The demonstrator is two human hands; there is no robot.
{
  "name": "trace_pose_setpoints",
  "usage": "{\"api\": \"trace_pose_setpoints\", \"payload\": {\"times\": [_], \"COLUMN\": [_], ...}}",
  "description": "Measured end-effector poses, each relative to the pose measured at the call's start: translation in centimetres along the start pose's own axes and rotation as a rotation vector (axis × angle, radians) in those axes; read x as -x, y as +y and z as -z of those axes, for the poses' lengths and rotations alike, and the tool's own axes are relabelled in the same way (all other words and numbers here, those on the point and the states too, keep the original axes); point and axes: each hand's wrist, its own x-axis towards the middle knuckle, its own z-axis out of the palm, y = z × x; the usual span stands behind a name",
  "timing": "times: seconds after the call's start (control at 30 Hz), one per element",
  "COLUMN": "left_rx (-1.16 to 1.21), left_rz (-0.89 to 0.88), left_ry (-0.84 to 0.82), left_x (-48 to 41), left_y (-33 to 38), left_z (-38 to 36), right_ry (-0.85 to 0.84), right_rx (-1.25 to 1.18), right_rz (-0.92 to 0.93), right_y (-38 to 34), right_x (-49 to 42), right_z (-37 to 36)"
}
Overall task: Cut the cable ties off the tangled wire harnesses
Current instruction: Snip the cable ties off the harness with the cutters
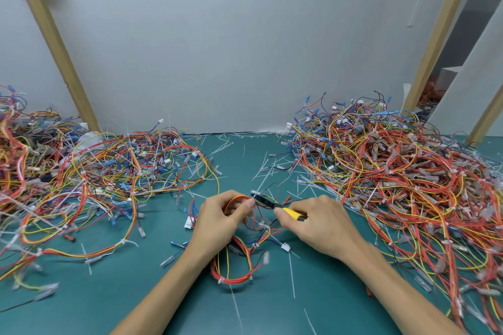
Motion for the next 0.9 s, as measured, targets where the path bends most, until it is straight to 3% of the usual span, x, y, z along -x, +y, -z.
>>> {"api": "trace_pose_setpoints", "payload": {"times": [0.3,0.57,0.9], "left_rx": [0.081,0.172,0.125], "left_rz": [-0.009,0.014,0.002], "left_ry": [-0.043,-0.054,-0.073], "left_x": [0.1,0.0,-0.1], "left_y": [0.3,0.2,-0.3], "left_z": [0.2,0.3,0.4], "right_ry": [-0.090,0.076,0.100], "right_rx": [-0.027,-0.009,0.063], "right_rz": [-0.027,0.000,0.027], "right_y": [-0.2,-0.3,0.1], "right_x": [-0.1,0.7,0.5], "right_z": [0.6,-0.5,-0.3]}}
